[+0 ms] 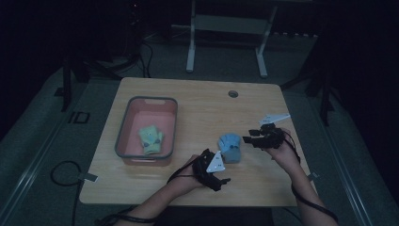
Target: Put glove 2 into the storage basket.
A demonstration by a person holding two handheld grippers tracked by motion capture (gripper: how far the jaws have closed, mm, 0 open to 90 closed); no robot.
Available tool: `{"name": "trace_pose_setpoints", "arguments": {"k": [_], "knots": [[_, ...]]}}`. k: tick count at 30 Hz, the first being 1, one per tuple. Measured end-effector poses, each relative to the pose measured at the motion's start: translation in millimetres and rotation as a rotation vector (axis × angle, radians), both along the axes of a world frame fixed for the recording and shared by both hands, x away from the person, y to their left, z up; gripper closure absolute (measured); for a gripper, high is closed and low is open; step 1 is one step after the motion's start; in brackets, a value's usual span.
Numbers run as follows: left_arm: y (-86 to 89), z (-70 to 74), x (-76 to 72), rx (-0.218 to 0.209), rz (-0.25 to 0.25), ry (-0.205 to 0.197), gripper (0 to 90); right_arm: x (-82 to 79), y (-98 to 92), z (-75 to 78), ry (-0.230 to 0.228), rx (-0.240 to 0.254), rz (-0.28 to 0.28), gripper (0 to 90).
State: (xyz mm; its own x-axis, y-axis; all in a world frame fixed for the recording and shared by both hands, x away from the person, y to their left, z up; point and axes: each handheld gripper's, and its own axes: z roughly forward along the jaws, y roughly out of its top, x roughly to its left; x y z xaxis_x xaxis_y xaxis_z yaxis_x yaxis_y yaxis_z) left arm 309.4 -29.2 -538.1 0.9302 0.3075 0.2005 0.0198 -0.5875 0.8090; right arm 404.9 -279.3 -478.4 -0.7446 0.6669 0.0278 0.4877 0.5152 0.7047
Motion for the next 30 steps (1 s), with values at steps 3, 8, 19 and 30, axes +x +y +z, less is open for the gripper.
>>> {"name": "trace_pose_setpoints", "arguments": {"k": [3,8,19,30], "knots": [[-9.6,1.8,11.0,0.042,-0.02,-0.023,20.1,8.0,1.2,-3.0,0.023,0.014,-0.018,50.5],[-23.9,-0.8,26.1,0.088,-0.047,-0.037,23.4,20.3,10.6,-12.9,0.051,0.021,-0.036,47.5],[-45.9,-18.3,49.3,0.184,-0.066,-0.046,34.5,42.6,20.6,-53.0,0.109,0.012,-0.095,40.9],[-49.1,-18.5,59.8,0.213,-0.011,-0.028,62.1,36.9,28.9,-65.4,0.128,-0.042,-0.087,48.3]]}}
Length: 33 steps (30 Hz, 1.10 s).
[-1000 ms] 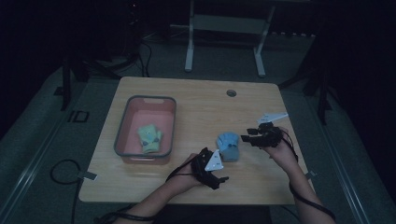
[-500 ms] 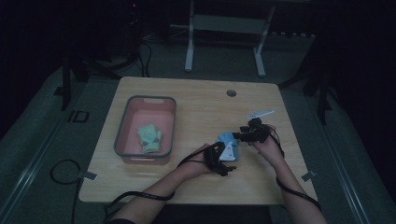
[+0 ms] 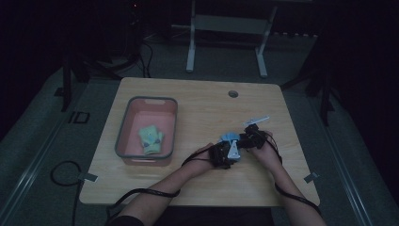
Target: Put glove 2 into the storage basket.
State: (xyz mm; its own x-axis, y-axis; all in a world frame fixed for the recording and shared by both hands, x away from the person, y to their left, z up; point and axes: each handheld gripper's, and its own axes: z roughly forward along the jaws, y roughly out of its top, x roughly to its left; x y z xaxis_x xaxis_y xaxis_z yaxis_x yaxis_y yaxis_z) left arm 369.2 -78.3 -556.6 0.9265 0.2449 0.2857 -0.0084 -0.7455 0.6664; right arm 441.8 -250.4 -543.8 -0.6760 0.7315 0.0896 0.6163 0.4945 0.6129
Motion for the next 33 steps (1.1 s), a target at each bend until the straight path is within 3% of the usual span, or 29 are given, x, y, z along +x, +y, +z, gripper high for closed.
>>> {"name": "trace_pose_setpoints", "arguments": {"k": [5,6,11,13,14,17,21,27,33], "knots": [[2.5,2.9,4.3,-0.008,0.006,0.038,70.3,-0.3,2.4,-0.1,0.043,0.029,0.031,62.6],[3.2,3.9,4.9,-0.004,0.005,0.047,72.4,0.5,3.8,-0.3,0.058,0.039,0.044,69.7],[7.1,6.6,7.7,-0.016,0.004,0.085,75.3,1.2,5.1,-0.5,0.08,0.081,0.048,77.2],[8.5,9.3,7.0,-0.003,0.002,0.08,75.6,0.6,5.4,1.0,0.077,0.089,0.051,77.7],[9.3,11.0,6.8,0.004,0.0,0.084,75.7,0.4,5.9,5.0,0.078,0.12,0.052,78.0],[10.4,15.1,6.1,0.015,0.006,0.084,75.5,0.2,6.5,7.4,0.075,0.126,0.057,78.1],[17.0,32.4,4.2,0.007,0.012,0.07,75.6,-0.9,11.8,22.4,0.053,0.133,0.074,78.3],[21.8,48.2,1.3,0.032,0.006,0.048,75.6,-3.3,16.2,38.1,0.026,0.157,0.091,78.3],[29.1,61.6,6.5,0.044,0.0,0.042,75.7,1.4,19.1,47.6,0.028,0.189,0.089,78.5]]}}
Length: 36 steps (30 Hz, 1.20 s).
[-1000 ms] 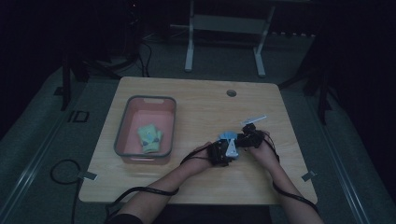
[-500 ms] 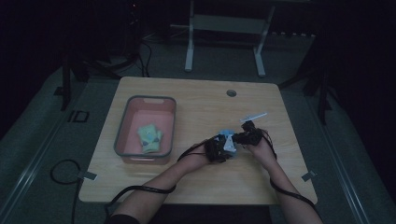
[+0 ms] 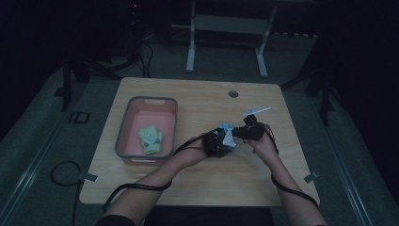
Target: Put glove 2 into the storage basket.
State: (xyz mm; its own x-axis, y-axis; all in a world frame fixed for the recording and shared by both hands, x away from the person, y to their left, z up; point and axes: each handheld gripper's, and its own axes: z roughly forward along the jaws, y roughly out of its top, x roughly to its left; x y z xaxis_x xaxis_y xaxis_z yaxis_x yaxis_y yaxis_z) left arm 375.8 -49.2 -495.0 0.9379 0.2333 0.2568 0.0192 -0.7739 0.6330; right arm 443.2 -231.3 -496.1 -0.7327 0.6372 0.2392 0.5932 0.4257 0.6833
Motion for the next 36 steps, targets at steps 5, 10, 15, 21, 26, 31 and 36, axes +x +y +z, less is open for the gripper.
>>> {"name": "trace_pose_setpoints", "arguments": {"k": [5,10,15,21,26,31,36], "knots": [[7.1,14.0,-3.5,-0.005,0.01,-0.018,75.6,-0.9,5.1,12.7,-0.021,0.019,0.005,78.4],[16.8,27.6,-5.9,-0.01,0.024,-0.023,75.5,-1.5,13.8,28.5,-0.041,0.017,0.032,78.5],[27.9,40.1,-8.5,0.016,0.028,-0.038,75.5,-0.9,24.8,40.8,-0.049,0.034,0.056,78.5],[44.9,50.1,-10.4,0.027,0.055,-0.041,75.5,2.3,43.5,48.5,-0.057,0.044,0.085,78.5],[60.2,57.2,-10.5,0.033,0.08,-0.047,75.5,6.5,60.2,54.6,-0.055,0.058,0.101,78.5],[75.0,63.7,-10.0,0.028,0.108,-0.052,75.5,9.3,77.9,62.6,-0.081,0.068,0.116,78.5],[88.9,68.4,-11.1,0.032,0.134,-0.061,75.5,12.1,95.3,69.4,-0.094,0.062,0.137,78.5]]}}
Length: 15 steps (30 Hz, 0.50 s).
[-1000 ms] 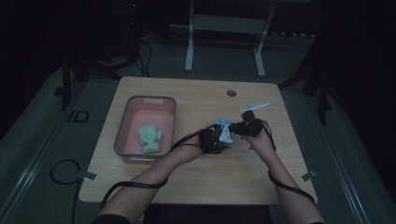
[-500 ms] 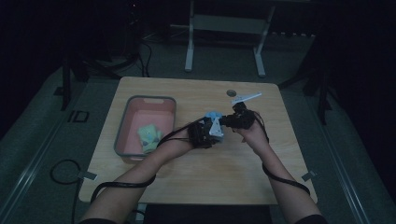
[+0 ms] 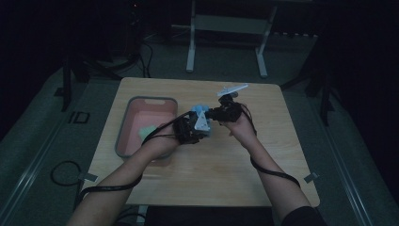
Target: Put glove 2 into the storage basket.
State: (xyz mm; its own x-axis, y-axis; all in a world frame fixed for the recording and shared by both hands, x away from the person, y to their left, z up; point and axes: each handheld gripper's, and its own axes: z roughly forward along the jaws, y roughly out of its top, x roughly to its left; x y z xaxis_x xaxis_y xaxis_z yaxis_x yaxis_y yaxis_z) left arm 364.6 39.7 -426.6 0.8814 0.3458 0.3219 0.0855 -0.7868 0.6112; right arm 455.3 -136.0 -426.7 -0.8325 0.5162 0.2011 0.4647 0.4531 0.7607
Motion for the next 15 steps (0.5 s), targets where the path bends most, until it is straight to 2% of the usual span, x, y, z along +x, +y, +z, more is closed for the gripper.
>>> {"name": "trace_pose_setpoints", "arguments": {"k": [8,15], "knots": [[27.0,0.8,-3.0,0.024,0.029,-0.009,75.5,3.2,31.1,3.7,0.002,0.003,0.041,78.5],[58.7,-7.6,-5.6,0.029,0.067,0.013,75.5,2.8,65.5,-0.4,0.002,0.002,0.076,78.5]]}}
